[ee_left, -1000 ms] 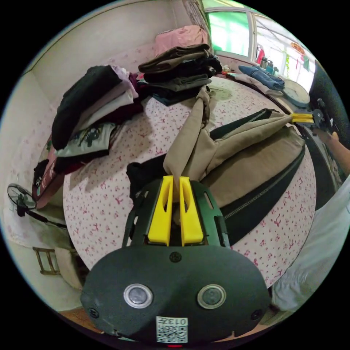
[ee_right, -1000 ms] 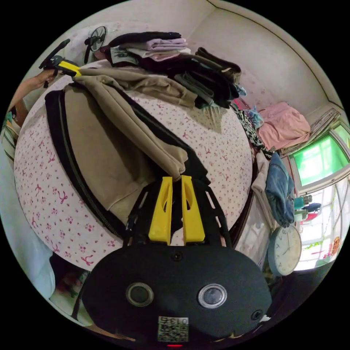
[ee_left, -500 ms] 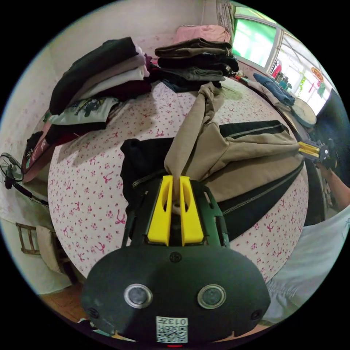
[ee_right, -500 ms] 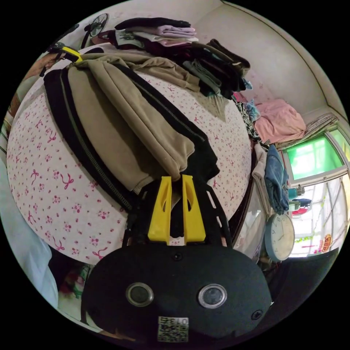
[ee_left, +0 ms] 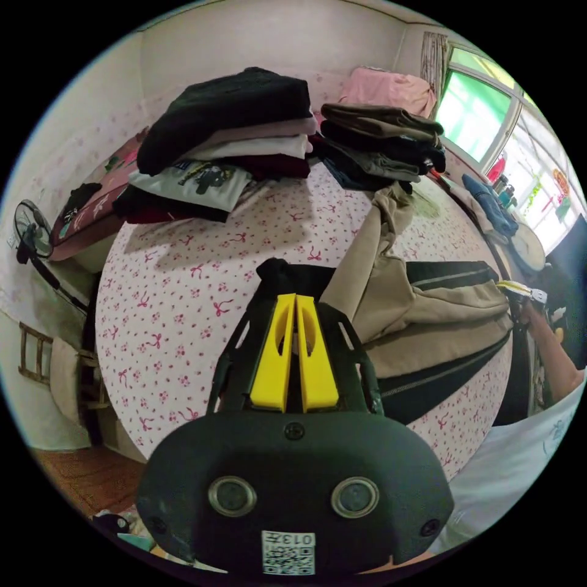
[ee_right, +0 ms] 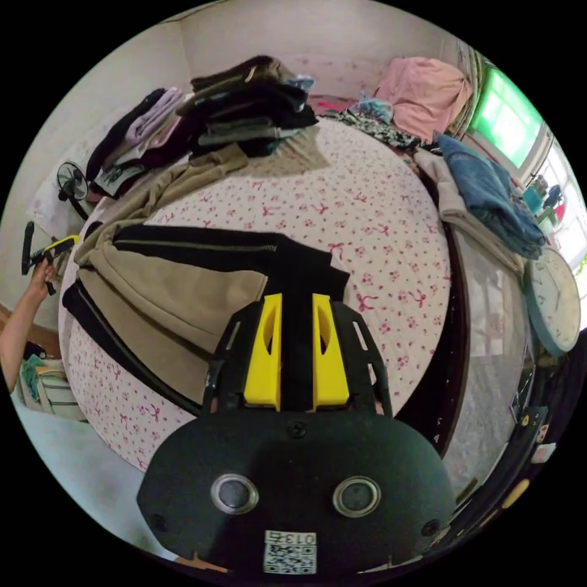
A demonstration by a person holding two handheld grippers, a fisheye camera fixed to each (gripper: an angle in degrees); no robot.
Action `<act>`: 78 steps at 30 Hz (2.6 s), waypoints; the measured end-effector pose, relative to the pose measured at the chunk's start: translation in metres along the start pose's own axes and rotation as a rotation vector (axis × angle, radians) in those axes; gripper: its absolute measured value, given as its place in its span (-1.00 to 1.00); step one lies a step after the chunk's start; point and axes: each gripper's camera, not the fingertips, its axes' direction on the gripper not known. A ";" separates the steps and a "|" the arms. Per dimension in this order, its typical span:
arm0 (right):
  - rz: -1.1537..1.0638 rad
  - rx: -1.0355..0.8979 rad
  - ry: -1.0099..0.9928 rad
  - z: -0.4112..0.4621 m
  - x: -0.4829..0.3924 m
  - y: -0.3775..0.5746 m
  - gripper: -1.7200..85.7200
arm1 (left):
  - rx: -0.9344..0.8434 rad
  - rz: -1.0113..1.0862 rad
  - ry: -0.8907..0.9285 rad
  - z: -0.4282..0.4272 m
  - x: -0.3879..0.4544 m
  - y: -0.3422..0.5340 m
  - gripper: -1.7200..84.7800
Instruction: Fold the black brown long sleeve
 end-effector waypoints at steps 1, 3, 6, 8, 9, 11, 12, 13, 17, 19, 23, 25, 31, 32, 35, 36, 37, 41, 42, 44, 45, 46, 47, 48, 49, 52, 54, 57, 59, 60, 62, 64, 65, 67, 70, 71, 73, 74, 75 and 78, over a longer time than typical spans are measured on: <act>-0.025 -0.069 -0.008 0.016 -0.006 -0.002 -0.88 | -0.023 0.017 -0.004 0.011 0.002 -0.007 -0.97; -0.047 -0.058 0.019 0.018 -0.012 -0.003 -0.92 | -0.102 0.037 -0.031 0.030 0.003 -0.013 -0.97; -0.074 -0.048 0.083 0.010 -0.014 -0.002 -0.95 | -0.155 0.070 -0.056 0.045 -0.003 -0.011 -0.97; -0.074 -0.028 0.066 0.009 -0.006 0.006 -0.95 | -0.142 0.054 -0.040 0.047 -0.012 -0.006 -0.97; -0.075 -0.040 0.049 0.014 -0.004 0.008 -0.95 | -0.127 0.007 0.005 0.047 -0.022 -0.003 -0.97; -0.103 -0.011 0.030 0.016 -0.004 0.012 -0.96 | -0.121 -0.076 0.042 0.042 -0.033 -0.001 -0.97; -0.113 -0.013 0.030 0.014 -0.004 0.011 -0.96 | -0.078 -0.080 0.030 0.032 -0.035 0.001 -0.97; -0.115 -0.018 0.039 0.007 -0.005 0.009 -0.96 | -0.029 -0.053 0.026 0.022 -0.033 0.002 -0.97; -0.141 0.098 0.175 -0.029 -0.026 0.009 -0.96 | 0.013 0.023 0.107 0.015 -0.026 -0.012 -0.97; -0.226 0.109 0.146 -0.029 -0.051 0.006 -0.96 | -0.034 0.031 0.060 0.031 -0.020 -0.024 -0.97; -0.290 -0.025 0.203 0.014 -0.082 0.007 -0.96 | -0.093 0.009 0.040 0.055 -0.031 -0.021 -0.97; -0.261 0.012 0.145 0.016 -0.075 0.010 -0.96 | -0.083 -0.064 0.110 0.053 -0.049 -0.016 -0.97; -0.228 0.076 0.116 -0.013 -0.065 -0.018 -0.94 | 0.033 -0.076 0.079 0.018 -0.056 -0.002 -0.95; -0.230 0.128 0.096 -0.018 -0.069 -0.030 -0.93 | 0.056 -0.062 0.111 0.014 -0.054 -0.002 -0.95; -0.268 0.217 0.006 -0.012 -0.088 -0.074 -0.86 | 0.089 0.068 0.197 0.003 -0.024 -0.005 -0.92; -0.274 0.226 -0.019 -0.008 -0.093 -0.085 -0.85 | 0.058 0.115 0.169 0.006 -0.009 -0.006 -0.91; -0.286 0.226 -0.069 0.002 -0.103 -0.108 -0.82 | 0.004 0.155 0.139 0.016 0.005 -0.006 -0.93; -0.283 0.210 -0.143 0.040 -0.135 -0.192 -0.78 | -0.169 0.189 0.038 0.052 0.023 0.001 -0.96; -0.277 0.203 -0.147 0.045 -0.139 -0.203 -0.77 | -0.182 0.175 0.051 0.052 0.022 0.000 -0.95; -0.266 0.181 -0.135 0.063 -0.150 -0.242 -0.75 | -0.180 0.164 0.063 0.046 0.022 -0.002 -0.95; -0.263 0.178 -0.121 0.067 -0.152 -0.250 -0.74 | -0.128 0.155 0.066 0.035 0.022 -0.001 -0.94; -0.243 0.170 -0.084 0.075 -0.154 -0.265 -0.72 | -0.062 0.124 0.066 0.025 0.021 0.002 -0.91; -0.220 0.159 -0.061 0.083 -0.153 -0.276 -0.70 | -0.039 0.112 0.067 0.021 0.021 0.003 -0.90; -0.212 0.148 -0.059 0.088 -0.153 -0.282 -0.69 | -0.030 0.103 0.069 0.019 0.021 0.005 -0.85; -0.200 0.111 -0.061 0.099 -0.152 -0.290 -0.69 | -0.081 0.111 0.067 0.027 0.024 0.006 -0.83; -0.197 -0.042 -0.035 0.136 -0.152 -0.300 -0.75 | -0.132 0.136 0.043 0.044 0.032 0.014 -0.83; -0.204 -0.053 -0.065 0.140 -0.153 -0.296 -0.83 | -0.128 0.113 0.046 0.044 0.031 0.017 -0.83; -0.262 -0.016 -0.082 0.122 -0.156 -0.287 -0.90 | -0.120 0.101 0.053 0.041 0.030 0.021 -0.83; -0.327 0.141 -0.142 0.080 -0.155 -0.268 -0.91 | -0.117 0.097 0.056 0.039 0.030 0.023 -0.83; -0.344 0.181 -0.168 0.067 -0.154 -0.263 -0.92 | -0.115 0.088 0.062 0.038 0.029 0.025 -0.84; -0.412 0.335 -0.301 0.011 -0.147 -0.238 -0.92 | -0.111 0.062 0.084 0.037 0.026 0.027 -0.85; -0.480 0.459 -0.425 -0.036 -0.142 -0.212 -0.93 | -0.111 0.027 0.110 0.033 0.020 0.031 -0.88; -0.534 0.544 -0.518 -0.068 -0.139 -0.190 -0.93 | -0.110 0.020 0.119 0.032 0.019 0.032 -0.89; -0.634 0.643 -0.646 -0.110 -0.136 -0.155 -0.93 | -0.087 -0.021 0.165 0.022 0.014 0.039 -0.92; -0.837 0.731 -0.791 -0.166 -0.143 -0.085 -0.93 | -0.041 -0.086 0.220 0.000 0.009 0.057 -0.94; -0.916 0.738 -0.822 -0.182 -0.150 -0.055 -0.93 | -0.035 -0.093 0.225 -0.004 0.008 0.061 -0.95; -1.014 0.718 -0.896 -0.197 -0.161 -0.010 -0.93 | -0.021 -0.092 0.229 -0.023 0.009 0.080 -0.96; -1.056 0.675 -0.953 -0.200 -0.172 0.017 -0.93 | -0.013 -0.091 0.225 -0.028 0.009 0.085 -0.96; -1.072 0.647 -0.975 -0.200 -0.178 0.030 -0.93 | 0.000 -0.102 0.207 -0.038 0.009 0.096 -0.96; -1.137 0.452 -1.026 -0.182 -0.215 0.091 -0.93 | 0.033 -0.134 0.141 -0.060 0.010 0.118 -0.97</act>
